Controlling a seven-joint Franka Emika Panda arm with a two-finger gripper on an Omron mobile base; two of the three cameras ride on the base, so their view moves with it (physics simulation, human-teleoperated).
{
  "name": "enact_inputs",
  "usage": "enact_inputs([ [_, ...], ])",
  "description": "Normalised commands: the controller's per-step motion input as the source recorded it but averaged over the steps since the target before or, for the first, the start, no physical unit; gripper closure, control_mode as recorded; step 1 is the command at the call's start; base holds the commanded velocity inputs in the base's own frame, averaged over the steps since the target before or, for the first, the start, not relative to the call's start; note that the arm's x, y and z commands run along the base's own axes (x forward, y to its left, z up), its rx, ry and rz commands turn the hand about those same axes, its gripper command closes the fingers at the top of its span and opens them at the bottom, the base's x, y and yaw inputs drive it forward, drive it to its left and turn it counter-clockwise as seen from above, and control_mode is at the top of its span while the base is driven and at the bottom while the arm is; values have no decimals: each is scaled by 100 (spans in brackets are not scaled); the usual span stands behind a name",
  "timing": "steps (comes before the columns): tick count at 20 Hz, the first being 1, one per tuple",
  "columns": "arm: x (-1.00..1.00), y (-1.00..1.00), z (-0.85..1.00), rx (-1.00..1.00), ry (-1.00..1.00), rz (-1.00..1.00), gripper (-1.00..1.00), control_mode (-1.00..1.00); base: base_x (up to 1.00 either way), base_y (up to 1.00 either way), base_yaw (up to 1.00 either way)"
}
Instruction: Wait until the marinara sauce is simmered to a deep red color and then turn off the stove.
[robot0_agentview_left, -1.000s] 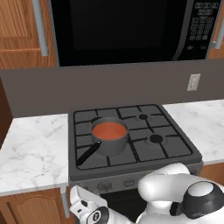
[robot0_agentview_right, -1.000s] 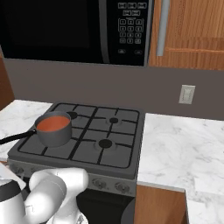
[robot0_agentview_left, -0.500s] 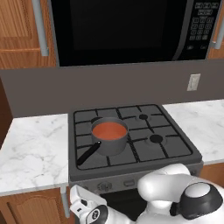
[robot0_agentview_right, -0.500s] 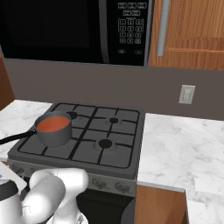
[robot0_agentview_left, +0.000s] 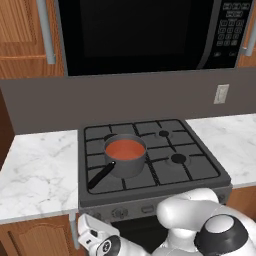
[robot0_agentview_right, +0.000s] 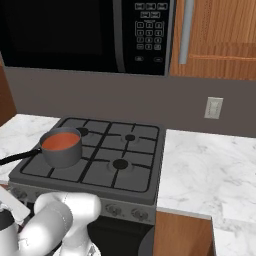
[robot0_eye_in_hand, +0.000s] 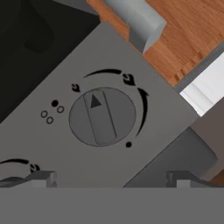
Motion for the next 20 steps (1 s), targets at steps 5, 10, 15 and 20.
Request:
enact_inputs([
  [5,1,8,-11,0,0,0,-100,-100,0,0,0],
  [10,6,4,-7,0,0,0,-100,-100,0,0,0],
  [15,12,0,-7,0,0,0,-100,-100,0,0,0],
  [20,15,0,-9,0,0,0,-100,-100,0,0,0],
])
